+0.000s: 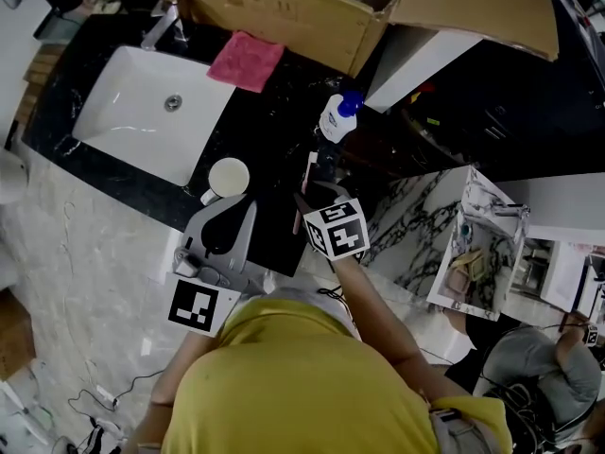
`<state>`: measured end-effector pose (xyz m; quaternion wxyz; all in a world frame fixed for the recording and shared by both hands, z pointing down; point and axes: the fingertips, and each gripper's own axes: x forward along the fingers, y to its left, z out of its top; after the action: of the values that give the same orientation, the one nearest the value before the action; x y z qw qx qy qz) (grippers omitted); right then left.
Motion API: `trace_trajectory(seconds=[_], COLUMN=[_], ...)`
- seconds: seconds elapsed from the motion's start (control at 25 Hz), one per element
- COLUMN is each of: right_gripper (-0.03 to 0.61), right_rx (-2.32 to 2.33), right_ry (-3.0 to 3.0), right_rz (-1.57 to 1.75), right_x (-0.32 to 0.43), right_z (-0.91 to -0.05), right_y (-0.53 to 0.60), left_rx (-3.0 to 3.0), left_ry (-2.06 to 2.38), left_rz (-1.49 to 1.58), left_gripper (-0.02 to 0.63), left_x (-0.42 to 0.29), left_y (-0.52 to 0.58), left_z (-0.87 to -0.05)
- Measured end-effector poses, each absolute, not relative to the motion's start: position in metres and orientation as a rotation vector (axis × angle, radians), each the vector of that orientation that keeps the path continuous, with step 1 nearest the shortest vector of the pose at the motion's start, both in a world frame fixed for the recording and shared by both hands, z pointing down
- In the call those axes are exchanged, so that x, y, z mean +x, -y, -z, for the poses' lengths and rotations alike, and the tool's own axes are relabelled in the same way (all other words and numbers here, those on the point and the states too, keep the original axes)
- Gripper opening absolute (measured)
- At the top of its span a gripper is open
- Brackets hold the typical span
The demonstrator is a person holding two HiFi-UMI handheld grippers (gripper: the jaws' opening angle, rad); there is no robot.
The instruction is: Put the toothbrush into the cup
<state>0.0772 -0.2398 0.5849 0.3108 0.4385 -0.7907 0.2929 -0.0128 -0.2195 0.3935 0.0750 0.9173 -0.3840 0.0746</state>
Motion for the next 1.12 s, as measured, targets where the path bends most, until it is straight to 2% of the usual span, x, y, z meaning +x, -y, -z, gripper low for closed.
trace_trajectory(seconds=[0.8, 1.12], right_gripper=[0.094, 0.069], right_rx=[0.588, 0.574], right_ry=[1.876, 1.885], right_rz=[-0.450, -0.534], right_x=[0.064, 0.065], right_z=[-0.594, -0.597], right_y=[0.253, 0.262], left_rx=[2.718, 2.710], left_ry=[1.157, 1.181], left_rz=[-0.251, -0.244], left_gripper=[0.000, 0.000], left_x=[-0.025, -0.031], left_y=[0.226, 0.224], left_z=[-0.406, -0.404])
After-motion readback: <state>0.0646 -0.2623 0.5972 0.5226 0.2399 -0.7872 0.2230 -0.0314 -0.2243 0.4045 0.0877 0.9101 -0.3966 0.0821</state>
